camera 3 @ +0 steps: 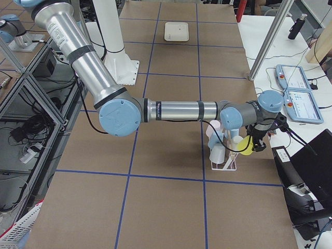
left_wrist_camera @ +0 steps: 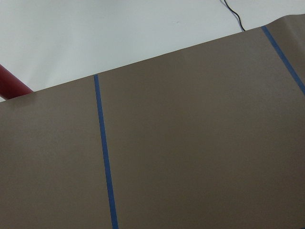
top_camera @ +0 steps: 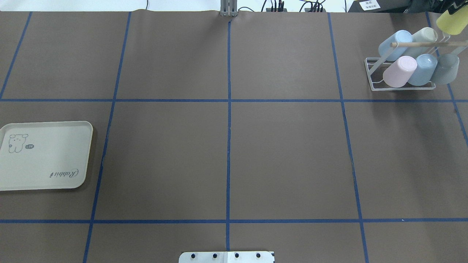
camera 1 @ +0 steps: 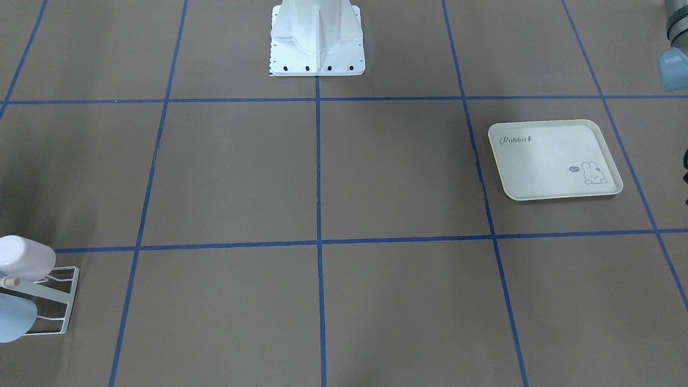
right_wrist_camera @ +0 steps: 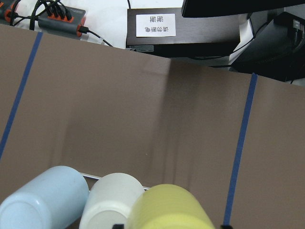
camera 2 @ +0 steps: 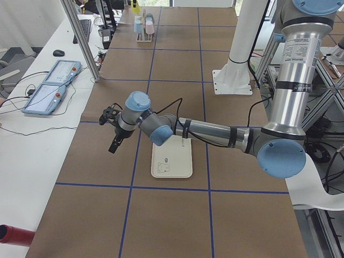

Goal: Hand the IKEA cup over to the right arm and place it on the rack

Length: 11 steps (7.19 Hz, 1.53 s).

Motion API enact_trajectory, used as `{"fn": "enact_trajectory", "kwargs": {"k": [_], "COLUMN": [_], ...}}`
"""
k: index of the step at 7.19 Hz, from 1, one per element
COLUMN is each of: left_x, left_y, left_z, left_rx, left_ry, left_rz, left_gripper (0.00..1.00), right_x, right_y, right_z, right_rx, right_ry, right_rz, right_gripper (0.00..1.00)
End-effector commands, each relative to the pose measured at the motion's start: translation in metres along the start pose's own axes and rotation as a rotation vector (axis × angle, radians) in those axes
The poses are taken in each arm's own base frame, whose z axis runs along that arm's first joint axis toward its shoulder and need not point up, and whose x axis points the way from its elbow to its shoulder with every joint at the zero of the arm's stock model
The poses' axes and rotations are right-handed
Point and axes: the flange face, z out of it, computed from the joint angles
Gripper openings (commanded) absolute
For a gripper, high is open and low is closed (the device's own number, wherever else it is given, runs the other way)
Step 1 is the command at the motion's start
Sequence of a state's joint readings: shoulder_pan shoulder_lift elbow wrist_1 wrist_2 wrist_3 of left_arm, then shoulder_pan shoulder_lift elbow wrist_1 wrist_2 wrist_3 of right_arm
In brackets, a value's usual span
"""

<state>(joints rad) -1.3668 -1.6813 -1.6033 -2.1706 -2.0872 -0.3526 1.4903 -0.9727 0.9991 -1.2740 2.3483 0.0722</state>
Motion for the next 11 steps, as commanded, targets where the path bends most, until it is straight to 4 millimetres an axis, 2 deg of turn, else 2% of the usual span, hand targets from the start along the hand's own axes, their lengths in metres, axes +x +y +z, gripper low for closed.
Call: {"fn": "enact_trajectory", "kwargs": {"k": [1,6,7,8,9,11], "left_x": [0.001,0.004,0.004,0.004,0.006,0.009], "left_y": [0.000,-0.002,-0.003,-0.003,-0.004,-0.006], "left_z": [-0.001,-0.004,-0.005,-0.005,-0.006,-0.011], "left_rx": [0.001,0.008,0.008,0.009,0.013,0.021], "left_ry": [0.001,0.005,0.005,0.005,0.007,0.012], "left_rz": [0.000,0.003,0.003,0.003,-0.010,-0.017], "left_gripper": [1.00,1.00,1.00,1.00,1.00,1.00], "right_x": [0.002,0.004,0.006,0.011,0.014,0.016], "right_y": [0.003,0.007,0.010,0.014,0.017,0.021], "right_z": [0.008,0.025,0.029,0.036,0.039,0.044], "right_rx": [-0.011,-0.033,-0.042,-0.054,-0.046,-0.053], "right_ry": [0.002,0.033,0.033,0.035,0.034,0.033], "right_rz": [-0.004,-0.009,-0.004,0.006,-0.001,0.003], "right_gripper": [0.28,0.29,0.36,0.53,0.65,0.79]}}
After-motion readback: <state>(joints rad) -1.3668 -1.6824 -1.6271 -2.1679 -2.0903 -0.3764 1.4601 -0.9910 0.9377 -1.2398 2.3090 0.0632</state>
